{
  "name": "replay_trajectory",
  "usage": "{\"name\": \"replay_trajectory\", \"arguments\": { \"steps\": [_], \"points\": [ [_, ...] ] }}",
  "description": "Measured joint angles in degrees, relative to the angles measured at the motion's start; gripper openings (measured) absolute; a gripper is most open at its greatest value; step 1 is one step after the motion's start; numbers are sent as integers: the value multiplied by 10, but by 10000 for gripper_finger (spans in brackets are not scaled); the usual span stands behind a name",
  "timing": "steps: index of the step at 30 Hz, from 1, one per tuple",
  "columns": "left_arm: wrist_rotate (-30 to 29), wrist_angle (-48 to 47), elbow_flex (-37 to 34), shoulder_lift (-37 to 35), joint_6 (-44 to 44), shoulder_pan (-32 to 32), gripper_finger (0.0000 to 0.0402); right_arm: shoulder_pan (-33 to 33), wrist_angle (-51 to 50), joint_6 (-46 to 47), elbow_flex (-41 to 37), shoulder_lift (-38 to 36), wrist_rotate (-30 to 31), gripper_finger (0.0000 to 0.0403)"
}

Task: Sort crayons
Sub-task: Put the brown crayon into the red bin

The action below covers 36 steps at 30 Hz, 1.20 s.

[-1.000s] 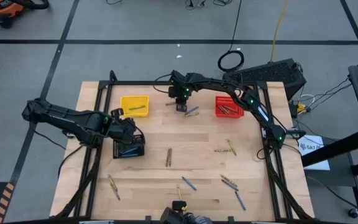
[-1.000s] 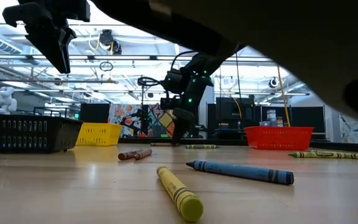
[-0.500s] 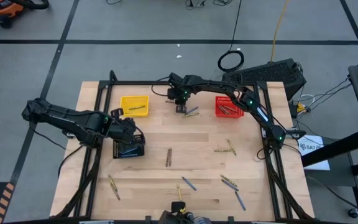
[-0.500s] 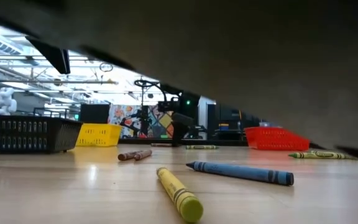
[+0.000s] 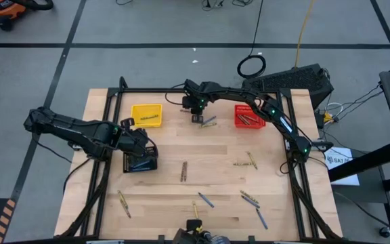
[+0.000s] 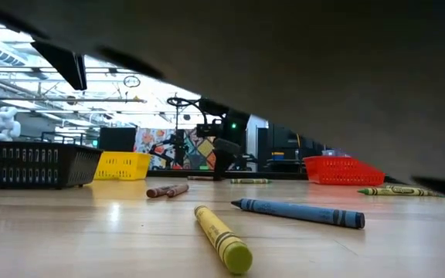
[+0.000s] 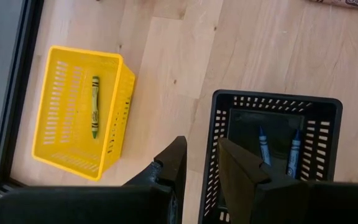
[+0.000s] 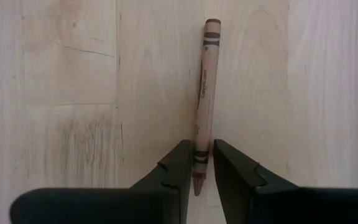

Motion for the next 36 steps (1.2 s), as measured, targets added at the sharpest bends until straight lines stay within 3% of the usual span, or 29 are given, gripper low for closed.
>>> {"name": "replay_trajectory", "arguments": {
  "steps": [36],
  "points": [
    [0,0,0,0,-2,0,85,7,4,51,30,15,6,57]
  ]
}}
